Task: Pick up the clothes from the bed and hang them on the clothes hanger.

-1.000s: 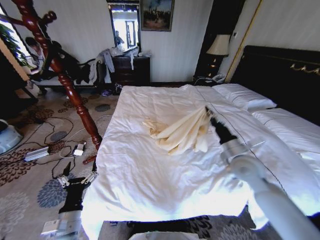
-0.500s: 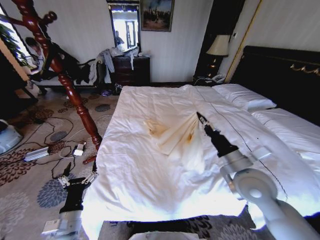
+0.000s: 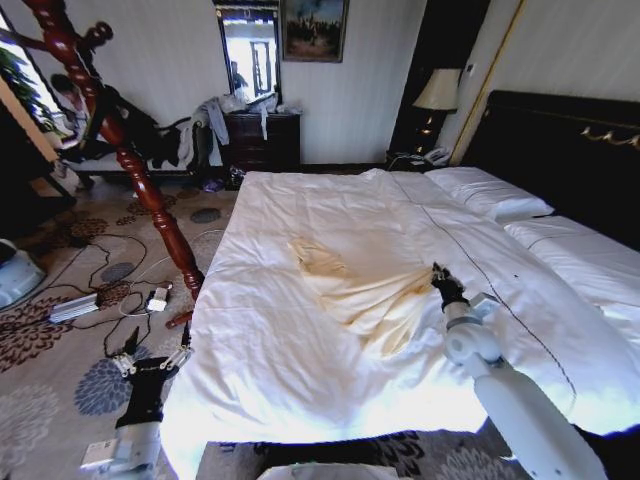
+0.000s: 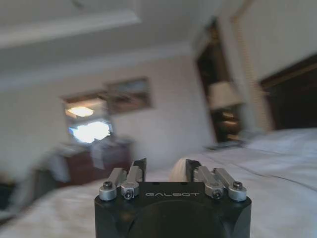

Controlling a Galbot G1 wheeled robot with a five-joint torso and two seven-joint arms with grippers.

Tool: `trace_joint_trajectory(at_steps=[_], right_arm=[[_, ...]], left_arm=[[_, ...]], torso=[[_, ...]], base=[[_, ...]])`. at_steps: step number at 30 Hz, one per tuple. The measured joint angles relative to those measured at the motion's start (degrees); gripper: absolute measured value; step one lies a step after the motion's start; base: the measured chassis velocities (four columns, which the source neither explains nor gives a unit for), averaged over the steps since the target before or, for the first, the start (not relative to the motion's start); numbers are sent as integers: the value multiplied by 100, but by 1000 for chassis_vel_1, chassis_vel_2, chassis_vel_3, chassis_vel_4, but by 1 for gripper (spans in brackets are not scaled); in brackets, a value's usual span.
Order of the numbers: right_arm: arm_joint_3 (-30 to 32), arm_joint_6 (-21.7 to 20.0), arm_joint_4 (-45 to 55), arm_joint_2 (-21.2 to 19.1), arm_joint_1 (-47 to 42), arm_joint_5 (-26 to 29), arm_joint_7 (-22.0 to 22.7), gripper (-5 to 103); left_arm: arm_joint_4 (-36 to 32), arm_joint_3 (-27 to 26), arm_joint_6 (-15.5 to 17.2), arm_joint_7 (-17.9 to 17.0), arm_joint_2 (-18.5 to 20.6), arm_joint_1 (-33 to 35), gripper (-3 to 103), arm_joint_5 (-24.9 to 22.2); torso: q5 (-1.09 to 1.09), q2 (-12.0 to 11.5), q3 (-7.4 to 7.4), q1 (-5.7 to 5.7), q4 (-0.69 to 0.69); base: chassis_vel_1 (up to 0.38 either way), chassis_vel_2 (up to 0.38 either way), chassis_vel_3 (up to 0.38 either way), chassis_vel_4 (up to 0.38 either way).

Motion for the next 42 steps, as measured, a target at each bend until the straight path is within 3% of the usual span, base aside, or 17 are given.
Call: trace_joint_trajectory(at_steps=[3,5,7,8,9,13,16,19,21,23,26,27,28,31,33,38,42], right_arm=[[7,40,185,10,-140,475,-294,50],[22,-347,417,115,-68,1469,474,61],[35,-450,444,156,2,1709,786,61],[78,-691,461,235,197,2109,1580,71],[111,-833,435,272,336,2310,2145,71],[200,-1253,369,250,409,2584,2988,87],[227,-1930,279,280,341,2277,4300,97],[258,-1996,232,301,146,1540,4457,100],[321,-2067,369,220,-205,1254,4176,100],[348,-2166,520,152,-401,1286,3965,100],[430,-2851,1241,2,-866,1991,3638,100],[476,-3245,1512,-25,-938,2419,3744,100],[476,-3245,1512,-25,-938,2419,3744,100],[521,-4203,2036,-44,-877,3534,4550,100],[499,-4421,2099,-75,-841,3582,4786,100],[452,-4675,2205,-254,-1049,2751,5028,100],[513,-4627,2643,-284,-1198,3378,5405,100]], left_arm=[[52,34,3,1,-4,-26,100,36],[67,40,8,1,13,-35,100,38],[67,36,11,1,20,-34,100,34],[63,13,18,1,45,-17,100,12],[47,-9,24,1,67,1,100,-10],[25,-54,28,0,89,19,100,-47],[24,-45,28,-1,59,31,100,-26],[13,-23,27,-1,42,41,100,15],[-9,-16,26,-1,38,47,100,27],[-14,-14,26,-1,37,47,100,33],[-13,3,26,-1,24,45,100,60],[-13,12,25,-1,17,45,100,72],[-13,12,25,-1,17,45,100,72],[-29,25,22,0,3,46,100,89],[-39,22,20,0,2,48,100,87],[-19,-27,0,0,20,54,100,45],[31,-35,-3,0,27,33,100,28]], torso=[[0,0,0,0,-1],[-1,0,0,0,-3],[0,0,0,0,-2],[0,0,0,0,2],[-1,0,0,0,4],[0,0,0,0,-1],[2,0,0,0,0],[1,0,0,0,2],[2,0,0,0,-3],[1,0,-1,0,-4],[1,0,-1,-1,0],[-1,0,-1,-1,-1],[-1,0,-1,-1,-1],[0,1,-1,-1,1],[-1,0,-1,-1,3],[1,0,-1,-1,-2],[0,0,0,-1,0]], base=[[0,0,0,0],[0,0,0,0],[0,0,0,0],[0,0,0,0],[0,0,0,0],[0,0,0,0],[0,0,0,0],[0,0,0,0],[0,0,0,0],[0,0,0,0],[0,0,0,0],[0,0,0,0],[0,0,0,0],[0,0,0,0],[0,0,0,0],[0,0,0,0],[0,0,0,0]])
